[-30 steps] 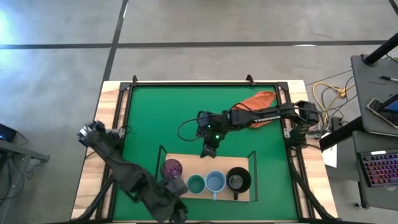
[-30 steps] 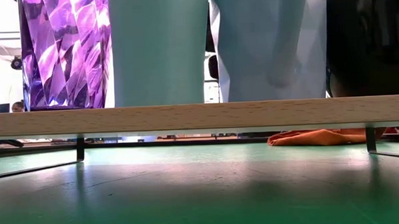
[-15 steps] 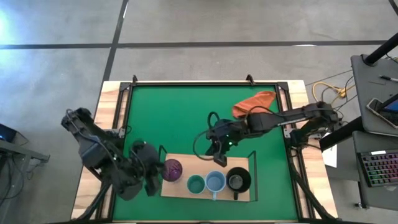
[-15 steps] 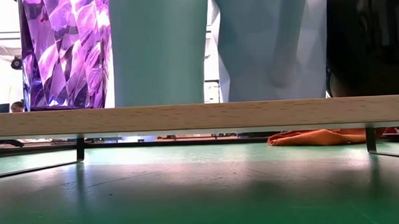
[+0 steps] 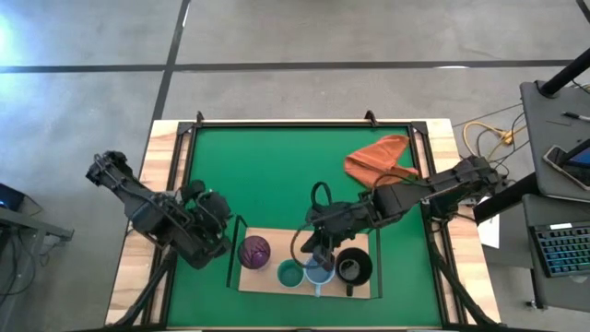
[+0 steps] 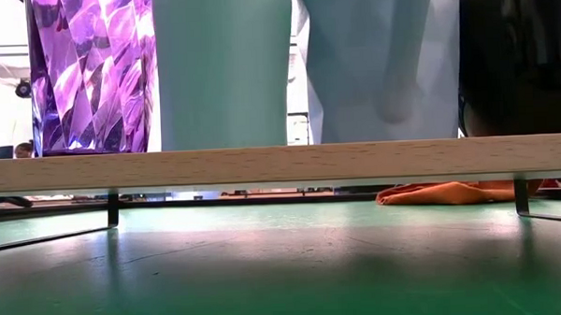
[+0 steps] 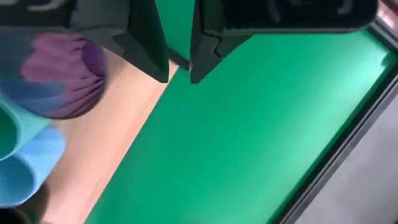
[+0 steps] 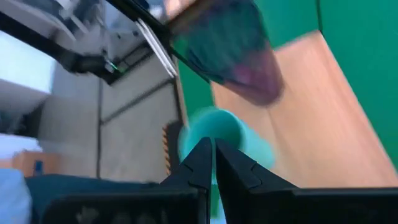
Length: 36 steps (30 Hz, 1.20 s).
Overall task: Stack small to large cups/mugs on shelf
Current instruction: Put the violet cup on the shelf
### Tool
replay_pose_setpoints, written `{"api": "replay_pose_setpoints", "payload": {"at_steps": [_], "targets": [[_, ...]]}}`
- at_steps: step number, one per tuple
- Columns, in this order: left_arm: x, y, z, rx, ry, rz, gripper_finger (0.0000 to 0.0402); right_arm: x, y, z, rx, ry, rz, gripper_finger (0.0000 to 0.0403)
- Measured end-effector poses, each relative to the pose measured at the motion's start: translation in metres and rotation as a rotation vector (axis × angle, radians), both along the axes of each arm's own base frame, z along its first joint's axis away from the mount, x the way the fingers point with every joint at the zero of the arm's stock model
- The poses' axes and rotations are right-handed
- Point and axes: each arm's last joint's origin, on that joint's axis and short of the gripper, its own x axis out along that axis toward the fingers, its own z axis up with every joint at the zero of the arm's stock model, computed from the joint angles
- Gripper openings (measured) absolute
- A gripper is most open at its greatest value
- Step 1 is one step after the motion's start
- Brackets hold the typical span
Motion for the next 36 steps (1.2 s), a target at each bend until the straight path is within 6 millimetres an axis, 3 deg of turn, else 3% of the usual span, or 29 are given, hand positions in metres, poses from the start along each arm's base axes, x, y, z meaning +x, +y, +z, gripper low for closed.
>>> {"api": "replay_pose_setpoints", "payload": {"at_steps": [3,9,17,23,29,36], "targets": [[-0.005,0.008,-0.011,0.001,0.062,-0.01,0.0052,-0.001,0.006,0.012,0.028,-0.031,-0.026,0.0013],[-0.007,0.011,-0.032,0.016,0.081,-0.104,0.0052,0.01,0.016,0.014,0.128,-0.013,-0.079,0.0013],[-0.001,0.014,-0.048,0.004,0.036,-0.227,0.0052,0.02,0.048,0.005,0.172,0.038,-0.047,0.0013],[0.002,0.023,-0.052,-0.014,-0.007,-0.316,0.0052,0.015,0.069,-0.01,0.185,0.175,-0.075,0.0013],[0.008,0.03,-0.06,-0.046,-0.011,-0.37,0.0052,0.014,0.091,-0.019,0.236,0.194,-0.089,0.0013],[0.022,0.03,-0.069,-0.08,-0.039,-0.456,0.0052,0.023,0.104,-0.032,0.261,0.199,-0.106,0.0013]]}}
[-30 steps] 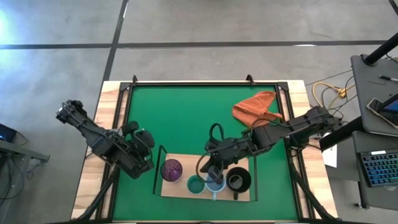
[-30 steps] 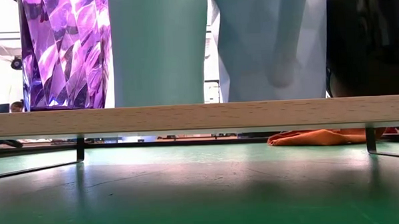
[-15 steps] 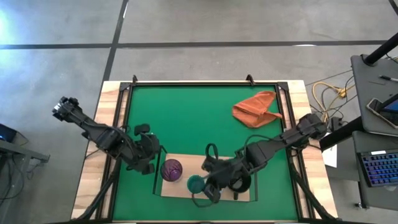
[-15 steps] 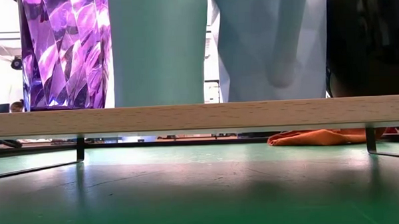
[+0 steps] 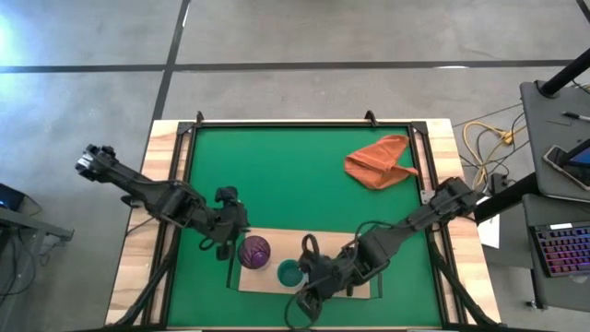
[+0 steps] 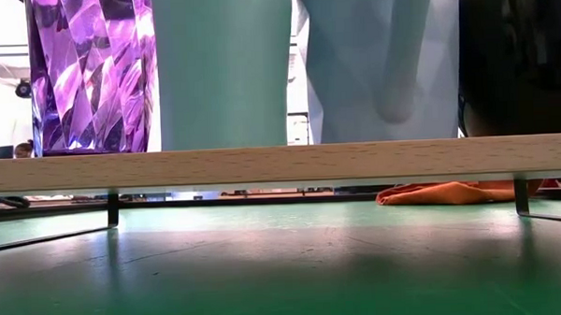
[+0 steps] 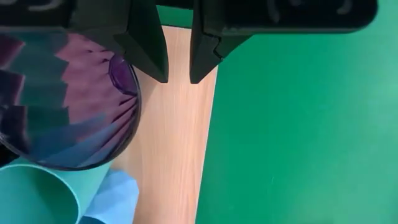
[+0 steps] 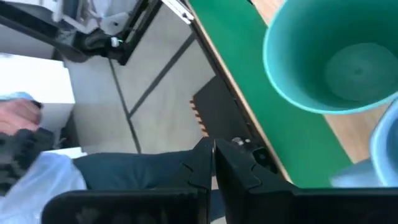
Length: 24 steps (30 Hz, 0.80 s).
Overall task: Stack small to large cups/mugs on shelf
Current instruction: Put the violet cup on the shelf
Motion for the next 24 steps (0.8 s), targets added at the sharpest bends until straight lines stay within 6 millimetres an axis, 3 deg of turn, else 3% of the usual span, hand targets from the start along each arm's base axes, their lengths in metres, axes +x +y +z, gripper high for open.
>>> {"api": "replay_pose_setpoints", "payload": {"at_steps": [9,19,24], "targets": [[0.003,0.002,-0.004,-0.028,0.026,-0.042,0.0052,0.022,0.014,-0.02,-0.047,0.017,0.028,0.0013],[0.005,0.0,-0.007,-0.053,0.051,-0.076,0.0052,0.027,0.01,-0.007,-0.289,0.035,-0.026,0.0013],[0.008,0.001,-0.009,-0.04,0.062,-0.082,0.0052,0.029,0.01,-0.007,-0.311,0.036,-0.008,0.0013]]}}
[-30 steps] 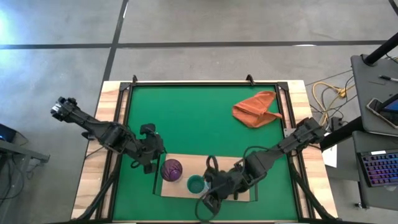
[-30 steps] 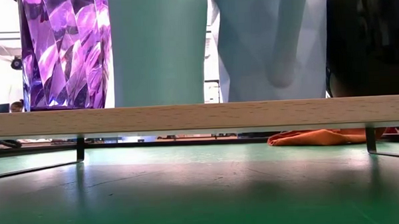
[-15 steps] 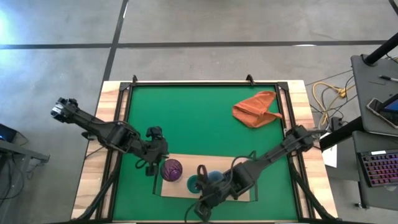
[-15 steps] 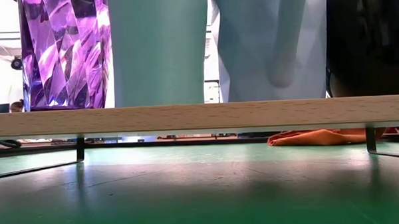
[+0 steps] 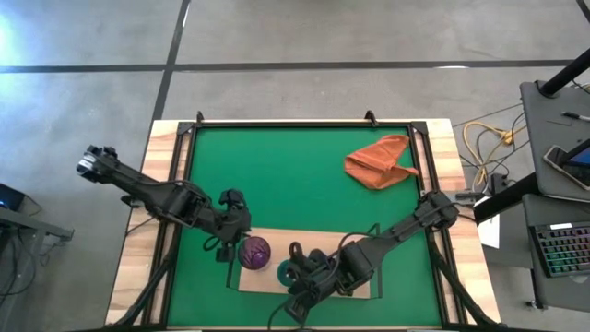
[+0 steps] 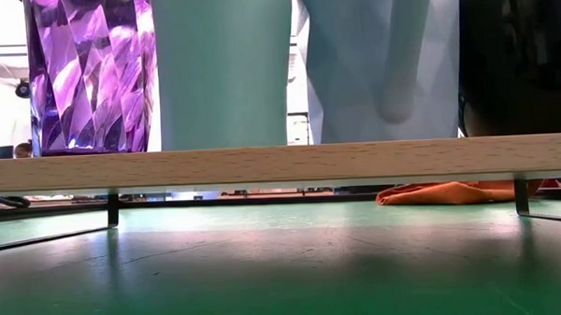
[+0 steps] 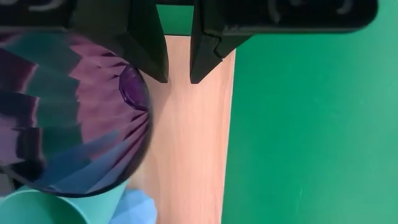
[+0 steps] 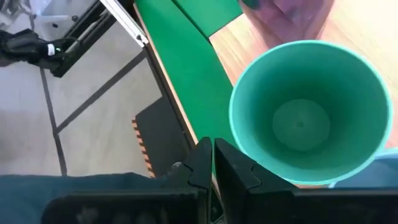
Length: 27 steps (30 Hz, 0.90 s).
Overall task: Stack small to large cups/mugs on shelf
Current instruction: Put the violet cup on the shelf, then adjust the green cup
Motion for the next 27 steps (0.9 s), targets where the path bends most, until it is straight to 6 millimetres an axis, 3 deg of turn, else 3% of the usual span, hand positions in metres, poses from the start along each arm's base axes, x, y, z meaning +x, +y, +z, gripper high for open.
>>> {"api": "replay_pose_setpoints", "payload": {"at_steps": [27], "targets": [[0.0049,0.0085,-0.0016,0.016,0.01,-0.003,0.0052,0.001,-0.0022,-0.0047,0.038,0.05,0.176,0.0013]]}}
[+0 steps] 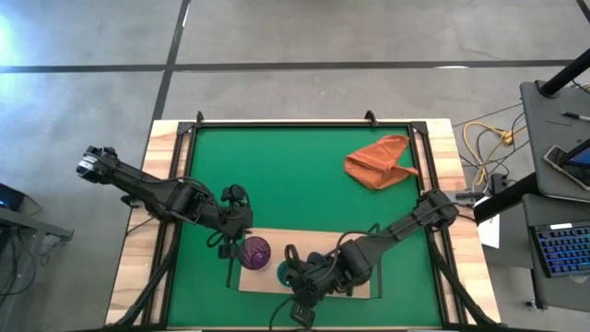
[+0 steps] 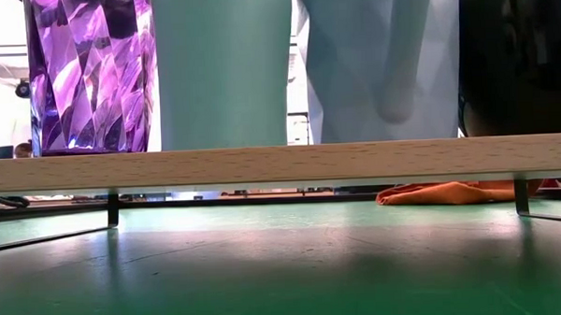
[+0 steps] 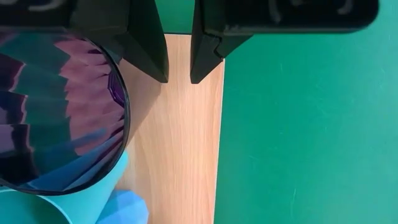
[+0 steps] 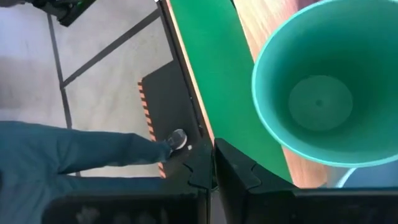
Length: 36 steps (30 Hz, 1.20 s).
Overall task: Stack small to large cups/mugs on shelf
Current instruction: Adjust the green cup
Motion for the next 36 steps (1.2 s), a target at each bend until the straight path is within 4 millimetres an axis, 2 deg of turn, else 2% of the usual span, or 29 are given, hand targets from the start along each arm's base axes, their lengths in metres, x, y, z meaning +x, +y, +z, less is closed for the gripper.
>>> {"api": "replay_pose_setpoints", "payload": {"at_steps": [11,36], "targets": [[0.0,0.0,0.0,-0.003,0.002,-0.003,0.0052,-0.003,-0.014,-0.012,-0.049,0.118,-0.042,0.0013],[0.0,0.0,0.0,-0.002,0.002,-0.003,0.0052,0.005,-0.028,-0.011,-0.069,0.097,-0.038,0.0013]]}}
